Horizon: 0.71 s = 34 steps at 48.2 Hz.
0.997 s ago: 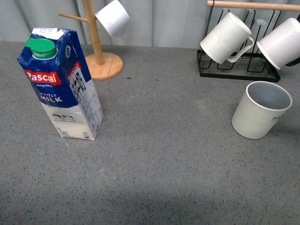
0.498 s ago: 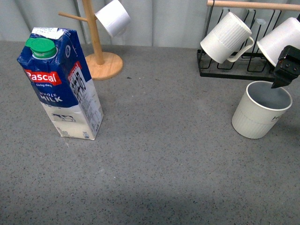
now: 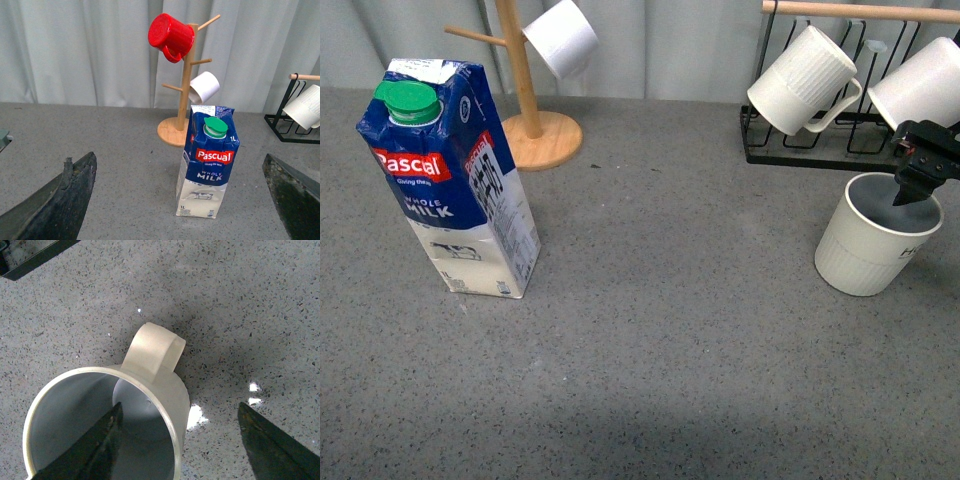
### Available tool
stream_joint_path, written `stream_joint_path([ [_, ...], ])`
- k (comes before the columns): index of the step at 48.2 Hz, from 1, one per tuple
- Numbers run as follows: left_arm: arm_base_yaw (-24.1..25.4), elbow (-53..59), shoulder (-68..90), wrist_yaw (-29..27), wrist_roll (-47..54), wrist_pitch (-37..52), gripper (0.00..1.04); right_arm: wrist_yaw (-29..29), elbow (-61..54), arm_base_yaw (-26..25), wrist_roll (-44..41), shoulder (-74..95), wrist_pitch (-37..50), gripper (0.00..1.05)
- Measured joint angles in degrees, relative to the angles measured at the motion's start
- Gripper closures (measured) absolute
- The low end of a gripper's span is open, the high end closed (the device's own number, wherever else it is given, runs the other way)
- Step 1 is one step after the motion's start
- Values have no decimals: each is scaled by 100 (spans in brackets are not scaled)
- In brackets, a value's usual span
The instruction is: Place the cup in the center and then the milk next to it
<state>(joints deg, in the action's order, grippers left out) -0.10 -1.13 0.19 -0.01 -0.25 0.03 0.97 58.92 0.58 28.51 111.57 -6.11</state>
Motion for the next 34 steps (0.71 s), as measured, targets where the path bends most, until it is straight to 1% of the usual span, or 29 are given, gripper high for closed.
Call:
stream_joint_path([
  [4,0,0,0,0,0,0,6,-15,7,24,2,0,0,52],
  [6,0,0,0,2,2,0,6,-24,11,31,0,0,-2,57],
  [7,0,0,0,0,0,0,6,-22,17,33,2,0,-2,63],
  [14,0,0,0,0,2,0,6,-20,24,37,0,4,-20,91],
  [19,0,0,0,0,2,0,6,-7,24,39,-13,4,-31,104],
  [28,0,0,0,0,2,0,6,-9,26,70,-52,-2,-24,103],
  [34,0,0,0,0,0,0,6,-173,31,190,-87,-103,-37,103],
])
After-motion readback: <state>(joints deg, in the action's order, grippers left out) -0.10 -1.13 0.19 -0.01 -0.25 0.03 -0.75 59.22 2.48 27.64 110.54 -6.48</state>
